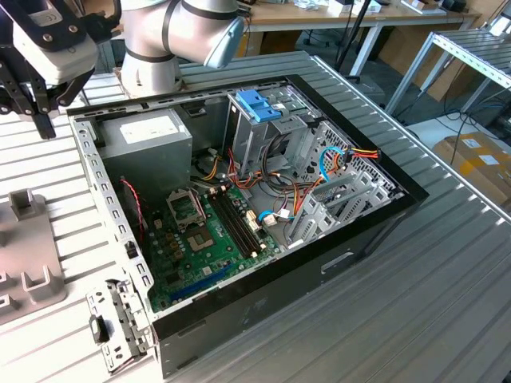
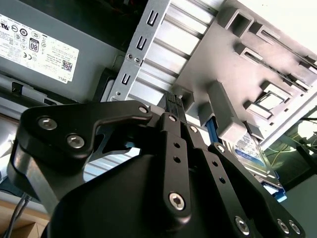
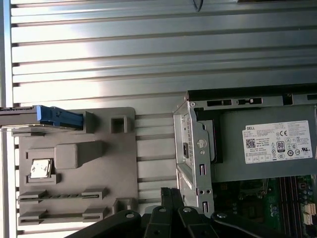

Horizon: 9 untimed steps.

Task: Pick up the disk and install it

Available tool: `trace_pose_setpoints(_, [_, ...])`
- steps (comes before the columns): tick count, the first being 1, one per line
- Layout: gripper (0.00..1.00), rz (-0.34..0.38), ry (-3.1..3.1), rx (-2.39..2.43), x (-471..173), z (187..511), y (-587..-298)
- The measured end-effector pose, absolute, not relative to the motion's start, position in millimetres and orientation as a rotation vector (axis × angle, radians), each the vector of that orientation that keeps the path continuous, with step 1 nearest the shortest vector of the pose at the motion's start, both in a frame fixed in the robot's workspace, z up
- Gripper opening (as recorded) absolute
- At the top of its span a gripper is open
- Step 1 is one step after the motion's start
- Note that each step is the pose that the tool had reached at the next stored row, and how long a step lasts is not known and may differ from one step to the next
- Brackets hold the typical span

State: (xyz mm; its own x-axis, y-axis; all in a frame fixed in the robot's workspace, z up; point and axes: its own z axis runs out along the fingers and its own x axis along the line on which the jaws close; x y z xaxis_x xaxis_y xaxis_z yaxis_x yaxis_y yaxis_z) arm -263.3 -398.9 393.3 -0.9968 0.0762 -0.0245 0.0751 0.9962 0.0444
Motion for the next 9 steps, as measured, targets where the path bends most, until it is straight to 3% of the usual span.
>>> trace_pose_setpoints(9, [0.11, 0.068, 3.112, 0.118, -268.6, 393.3, -398.9])
